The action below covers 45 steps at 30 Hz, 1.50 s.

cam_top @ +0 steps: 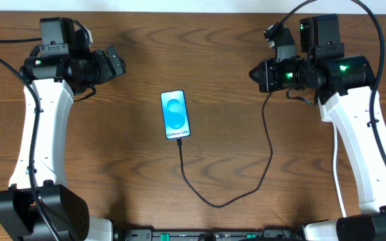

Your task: Plug charger to phone and switch on socket

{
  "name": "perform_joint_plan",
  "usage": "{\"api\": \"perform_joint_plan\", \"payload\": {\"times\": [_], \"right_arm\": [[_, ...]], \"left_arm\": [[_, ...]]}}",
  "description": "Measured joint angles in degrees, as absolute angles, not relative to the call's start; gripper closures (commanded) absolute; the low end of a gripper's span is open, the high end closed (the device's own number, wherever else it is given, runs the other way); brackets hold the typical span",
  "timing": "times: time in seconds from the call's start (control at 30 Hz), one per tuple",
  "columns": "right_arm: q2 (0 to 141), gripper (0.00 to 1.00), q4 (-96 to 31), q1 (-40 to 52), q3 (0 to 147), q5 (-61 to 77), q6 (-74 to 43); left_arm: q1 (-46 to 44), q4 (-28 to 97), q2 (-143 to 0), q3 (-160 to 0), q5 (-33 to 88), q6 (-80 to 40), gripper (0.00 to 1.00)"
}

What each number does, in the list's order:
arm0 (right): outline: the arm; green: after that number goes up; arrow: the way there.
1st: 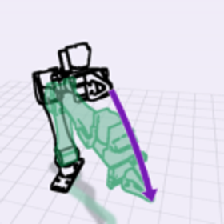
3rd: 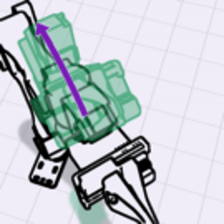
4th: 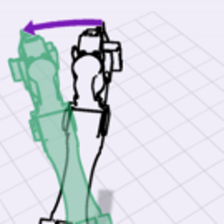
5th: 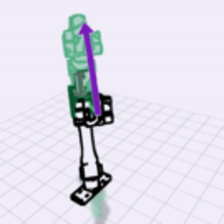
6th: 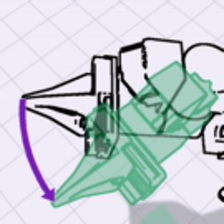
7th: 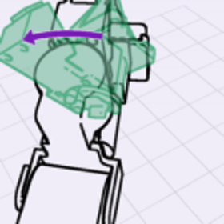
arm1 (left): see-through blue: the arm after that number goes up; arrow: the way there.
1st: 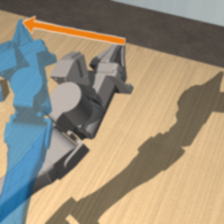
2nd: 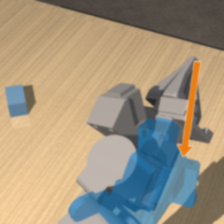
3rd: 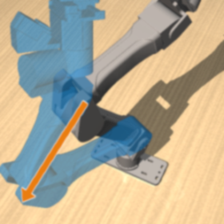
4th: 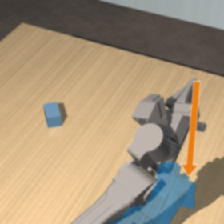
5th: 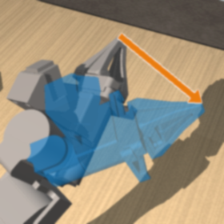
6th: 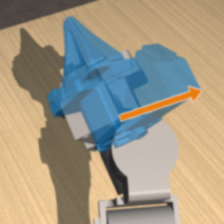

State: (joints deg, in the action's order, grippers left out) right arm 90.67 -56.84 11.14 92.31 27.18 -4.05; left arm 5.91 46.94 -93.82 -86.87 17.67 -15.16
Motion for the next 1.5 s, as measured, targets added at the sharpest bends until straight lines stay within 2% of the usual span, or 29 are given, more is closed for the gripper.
{"api": "perform_joint_plan", "payload": {"times": [0.07, 0.17, 0.23, 0.27, 0.33, 0.37, 0.67, 0.97, 1.37, 1.5], "right_arm": [[90.67, 0.82, -56.69, 11.18, 92.31, 26.87, -3.7], [90.5, 0.75, -56.31, 11.16, 92.31, 26.09, -2.0], [89.73, 0.62, -56.34, 11.11, 92.31, 25.87, -1.28], [88.73, 0.51, -56.36, 11.11, 92.31, 25.56, -0.82], [86.65, 0.2, -56.64, 11.05, 92.31, 24.43, -0.56], [84.68, 0.01, -57.14, 11.0, 92.31, 23.33, -0.25], [72.84, 0.01, -61.69, 10.66, 92.75, 17.76, 0.4], [72.69, 0.01, -62.35, 10.66, 92.75, 11.38, 1.39], [72.69, 0.01, -62.37, 10.66, 92.75, 9.96, 4.62], [70.85, 0.01, -58.0, 10.22, 88.9, 7.62, 5.45]], "left_arm": [[5.91, 46.94, -93.82, -86.87, 17.67, -15.16, 0.02], [5.91, 46.94, -93.82, -86.87, 17.67, -15.16, 0.02], [5.91, 46.94, -93.82, -86.87, 17.67, -15.16, 0.02], [5.91, 46.94, -93.82, -86.87, 17.67, -15.14, 0.02], [5.91, 46.94, -93.82, -86.87, 17.67, -15.16, 0.02], [5.91, 46.94, -93.82, -86.87, 17.67, -15.16, 0.02], [5.91, 46.94, -93.82, -86.87, 17.67, -15.16, 0.02], [5.91, 46.94, -93.82, -86.87, 17.67, -15.16, 0.02], [5.91, 46.94, -93.82, -86.87, 17.67, -15.14, 0.02], [5.91, 46.92, -93.82, -86.87, 17.65, -15.16, 0.02]]}}
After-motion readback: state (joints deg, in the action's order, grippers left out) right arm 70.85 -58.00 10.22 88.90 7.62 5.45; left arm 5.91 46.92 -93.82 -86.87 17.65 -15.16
